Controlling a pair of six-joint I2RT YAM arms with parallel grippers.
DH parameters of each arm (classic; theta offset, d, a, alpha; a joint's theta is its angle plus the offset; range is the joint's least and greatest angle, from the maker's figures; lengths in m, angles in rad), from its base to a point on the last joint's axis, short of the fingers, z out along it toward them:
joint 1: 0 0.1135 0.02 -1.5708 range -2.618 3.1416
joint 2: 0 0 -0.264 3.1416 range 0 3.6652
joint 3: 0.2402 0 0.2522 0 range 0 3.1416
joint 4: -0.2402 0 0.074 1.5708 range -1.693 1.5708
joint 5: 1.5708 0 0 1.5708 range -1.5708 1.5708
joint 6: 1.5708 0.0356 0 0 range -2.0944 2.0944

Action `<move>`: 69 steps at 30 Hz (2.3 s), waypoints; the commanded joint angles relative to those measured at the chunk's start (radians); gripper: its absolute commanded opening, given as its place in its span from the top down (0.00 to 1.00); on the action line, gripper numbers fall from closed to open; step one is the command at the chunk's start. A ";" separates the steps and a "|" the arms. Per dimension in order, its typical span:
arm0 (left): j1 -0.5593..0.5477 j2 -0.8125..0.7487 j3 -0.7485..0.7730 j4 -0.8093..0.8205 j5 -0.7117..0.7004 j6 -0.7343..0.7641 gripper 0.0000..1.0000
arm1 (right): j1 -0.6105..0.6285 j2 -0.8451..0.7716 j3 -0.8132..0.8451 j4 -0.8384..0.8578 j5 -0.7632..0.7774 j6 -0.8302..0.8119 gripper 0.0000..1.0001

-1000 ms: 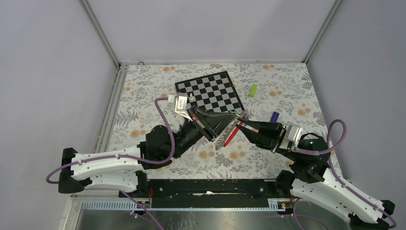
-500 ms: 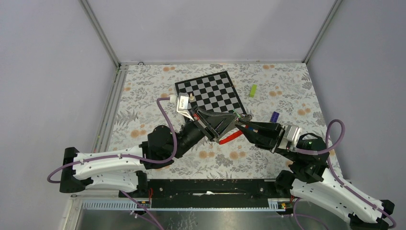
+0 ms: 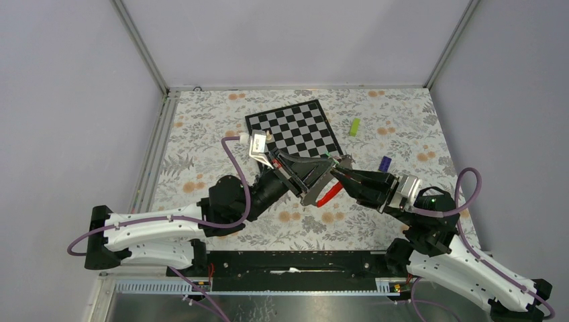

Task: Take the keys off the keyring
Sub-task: Remove the key from the keyring.

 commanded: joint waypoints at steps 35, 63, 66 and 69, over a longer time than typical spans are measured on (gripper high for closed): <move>-0.010 0.036 0.076 -0.089 -0.048 0.105 1.00 | 0.005 0.179 0.404 -0.611 0.203 0.040 1.00; -0.015 0.024 0.055 -0.001 -0.046 0.043 1.00 | 0.004 0.054 0.195 -0.374 0.043 -0.020 0.54; -0.015 0.022 0.057 0.014 -0.038 0.037 1.00 | 0.005 0.027 0.137 -0.315 0.038 -0.031 0.56; -0.015 0.020 0.057 0.024 -0.033 0.030 1.00 | 0.005 -0.001 0.085 -0.246 0.043 -0.030 0.58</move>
